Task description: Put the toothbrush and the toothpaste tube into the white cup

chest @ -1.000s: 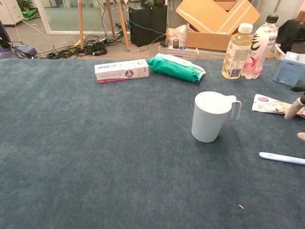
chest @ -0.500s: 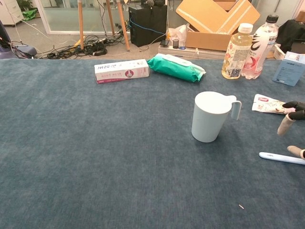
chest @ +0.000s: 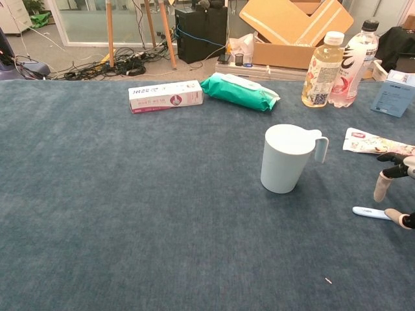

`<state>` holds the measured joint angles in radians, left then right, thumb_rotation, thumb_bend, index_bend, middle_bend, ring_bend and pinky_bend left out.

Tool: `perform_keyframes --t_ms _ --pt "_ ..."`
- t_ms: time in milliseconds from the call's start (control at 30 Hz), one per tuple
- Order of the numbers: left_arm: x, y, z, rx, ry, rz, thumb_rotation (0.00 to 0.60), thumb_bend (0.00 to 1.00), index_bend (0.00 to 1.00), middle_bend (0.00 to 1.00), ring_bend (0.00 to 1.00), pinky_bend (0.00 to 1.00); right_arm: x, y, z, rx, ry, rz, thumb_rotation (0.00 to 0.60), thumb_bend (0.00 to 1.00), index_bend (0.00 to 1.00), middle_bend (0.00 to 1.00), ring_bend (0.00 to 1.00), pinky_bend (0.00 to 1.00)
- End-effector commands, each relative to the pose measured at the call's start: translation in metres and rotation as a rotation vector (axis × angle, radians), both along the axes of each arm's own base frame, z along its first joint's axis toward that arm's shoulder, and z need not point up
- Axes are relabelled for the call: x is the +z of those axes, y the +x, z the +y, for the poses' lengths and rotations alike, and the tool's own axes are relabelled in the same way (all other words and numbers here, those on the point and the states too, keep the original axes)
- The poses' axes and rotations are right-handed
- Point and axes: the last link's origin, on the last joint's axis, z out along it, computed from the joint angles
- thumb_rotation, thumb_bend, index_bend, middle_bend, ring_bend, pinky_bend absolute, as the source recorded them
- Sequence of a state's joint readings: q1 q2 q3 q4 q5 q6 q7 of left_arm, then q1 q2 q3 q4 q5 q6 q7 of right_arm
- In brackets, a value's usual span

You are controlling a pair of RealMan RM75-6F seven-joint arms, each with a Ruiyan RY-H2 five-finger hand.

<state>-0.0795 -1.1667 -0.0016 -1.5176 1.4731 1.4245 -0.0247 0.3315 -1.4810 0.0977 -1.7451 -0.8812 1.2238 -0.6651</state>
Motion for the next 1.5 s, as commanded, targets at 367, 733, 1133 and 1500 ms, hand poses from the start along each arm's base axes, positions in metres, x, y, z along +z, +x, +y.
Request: perform_keyframes --t_ms 367,733,1133,1500 --pt "0.0 -0.001 -0.001 0.005 0.0 -0.001 0.6 0.15 0.63 0.27 0.21 0.11 -0.006 -0.003 -0.001 0.008 0.009 0.055 0.6 0.31 0.45 0.0 0.0 0.11" --pt "0.0 -0.003 -0.003 0.012 -0.003 -0.005 0.6 0.15 0.63 0.27 0.21 0.11 -0.013 -0.004 0.001 0.015 0.017 0.083 0.6 0.31 0.45 0.0 0.0 0.11" --pt "0.001 -0.004 -0.004 0.013 -0.001 -0.01 0.6 0.15 0.63 0.27 0.21 0.11 -0.02 -0.002 0.002 0.047 0.015 0.128 0.6 0.31 0.46 0.0 0.0 0.11" --pt "0.001 -0.005 -0.005 0.016 -0.001 -0.014 0.6 0.15 0.63 0.27 0.21 0.11 -0.024 -0.001 0.003 0.059 0.012 0.15 0.6 0.31 0.47 0.0 0.0 0.11"
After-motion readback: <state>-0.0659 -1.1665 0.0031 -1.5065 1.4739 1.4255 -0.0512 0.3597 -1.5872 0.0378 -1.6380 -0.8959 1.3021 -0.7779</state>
